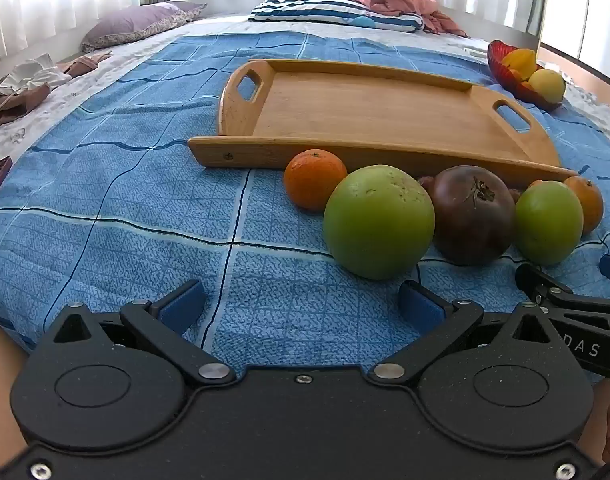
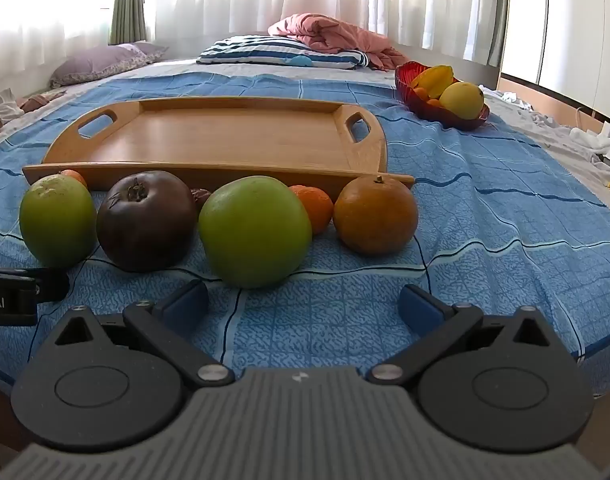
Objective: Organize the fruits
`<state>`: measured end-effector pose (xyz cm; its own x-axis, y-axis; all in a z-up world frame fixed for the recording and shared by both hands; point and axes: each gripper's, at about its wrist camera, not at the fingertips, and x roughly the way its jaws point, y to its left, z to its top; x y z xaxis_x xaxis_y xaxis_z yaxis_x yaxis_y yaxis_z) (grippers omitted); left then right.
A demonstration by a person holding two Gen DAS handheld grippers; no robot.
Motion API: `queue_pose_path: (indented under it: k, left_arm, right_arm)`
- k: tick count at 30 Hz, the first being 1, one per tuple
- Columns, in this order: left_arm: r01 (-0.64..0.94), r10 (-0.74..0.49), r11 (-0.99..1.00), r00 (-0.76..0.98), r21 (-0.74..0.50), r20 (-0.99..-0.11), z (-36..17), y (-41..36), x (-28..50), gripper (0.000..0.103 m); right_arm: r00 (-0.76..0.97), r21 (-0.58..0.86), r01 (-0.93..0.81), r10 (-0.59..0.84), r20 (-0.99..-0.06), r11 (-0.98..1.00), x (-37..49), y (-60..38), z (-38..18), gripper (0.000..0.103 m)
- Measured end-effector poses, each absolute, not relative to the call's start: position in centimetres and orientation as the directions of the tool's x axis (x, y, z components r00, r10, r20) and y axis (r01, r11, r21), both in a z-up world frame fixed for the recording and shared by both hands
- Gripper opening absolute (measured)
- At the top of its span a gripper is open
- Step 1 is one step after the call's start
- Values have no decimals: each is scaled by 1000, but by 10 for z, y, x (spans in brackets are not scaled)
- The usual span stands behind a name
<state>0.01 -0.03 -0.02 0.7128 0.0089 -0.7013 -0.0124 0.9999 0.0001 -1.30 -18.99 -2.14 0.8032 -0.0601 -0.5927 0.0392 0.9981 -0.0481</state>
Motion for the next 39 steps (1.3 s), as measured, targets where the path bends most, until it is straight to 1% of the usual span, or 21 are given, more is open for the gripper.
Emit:
queue_pose_path:
  k: [39]
  left_arm:
    - [-13, 9, 1000, 711, 0, -704, 0, 0, 0, 103]
  right_arm:
    - [787, -53, 40, -64, -614, 998, -8, -189, -19, 103]
